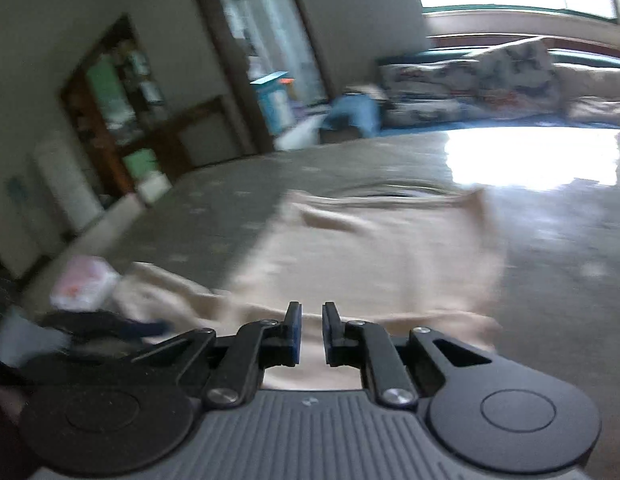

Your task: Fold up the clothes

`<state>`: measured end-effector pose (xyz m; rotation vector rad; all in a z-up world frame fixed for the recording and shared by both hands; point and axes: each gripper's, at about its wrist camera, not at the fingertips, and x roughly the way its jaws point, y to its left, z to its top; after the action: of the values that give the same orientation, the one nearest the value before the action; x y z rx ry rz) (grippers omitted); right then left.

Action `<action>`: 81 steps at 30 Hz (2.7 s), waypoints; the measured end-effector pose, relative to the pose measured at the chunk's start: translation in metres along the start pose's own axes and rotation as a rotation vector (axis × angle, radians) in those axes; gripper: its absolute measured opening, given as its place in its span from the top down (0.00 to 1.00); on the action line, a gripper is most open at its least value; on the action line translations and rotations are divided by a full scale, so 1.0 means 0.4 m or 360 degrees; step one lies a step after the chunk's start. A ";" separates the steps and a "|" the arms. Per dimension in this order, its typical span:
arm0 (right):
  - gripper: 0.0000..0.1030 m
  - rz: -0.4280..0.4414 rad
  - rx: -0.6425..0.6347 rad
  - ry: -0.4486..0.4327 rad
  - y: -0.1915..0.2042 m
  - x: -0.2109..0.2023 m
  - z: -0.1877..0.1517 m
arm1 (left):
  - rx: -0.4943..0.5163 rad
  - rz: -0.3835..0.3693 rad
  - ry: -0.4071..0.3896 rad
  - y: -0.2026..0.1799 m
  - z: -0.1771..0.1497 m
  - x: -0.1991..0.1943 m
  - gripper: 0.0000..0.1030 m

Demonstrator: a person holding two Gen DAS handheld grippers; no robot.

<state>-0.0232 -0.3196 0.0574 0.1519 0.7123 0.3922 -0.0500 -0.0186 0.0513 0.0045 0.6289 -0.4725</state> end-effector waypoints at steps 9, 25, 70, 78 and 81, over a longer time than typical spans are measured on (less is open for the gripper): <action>0.89 -0.0203 0.0032 0.0112 -0.133 -0.009 -0.092 | 0.0085 -0.0093 0.0054 -0.070 0.021 0.102 0.65; 0.79 -0.0161 -0.0194 0.0031 -0.066 0.097 -0.024 | -0.0277 0.0454 -0.0036 0.085 -0.025 -0.043 0.64; 0.72 -0.0084 0.0014 -0.0123 -0.106 -0.055 -0.090 | -0.0346 -0.0142 -0.0238 -0.208 0.250 0.055 0.94; 0.72 -0.0110 0.0062 -0.0141 -0.137 -0.086 -0.110 | -0.0198 -0.0352 0.0035 -0.267 0.208 0.165 0.80; 0.72 -0.0112 0.0064 -0.0147 -0.140 -0.093 -0.110 | -0.0099 -0.0292 -0.0001 -0.250 0.190 0.138 0.80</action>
<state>-0.0610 -0.3857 0.0320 0.1816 0.6330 0.3018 -0.0107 -0.1423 0.0956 -0.1133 0.6462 -0.6297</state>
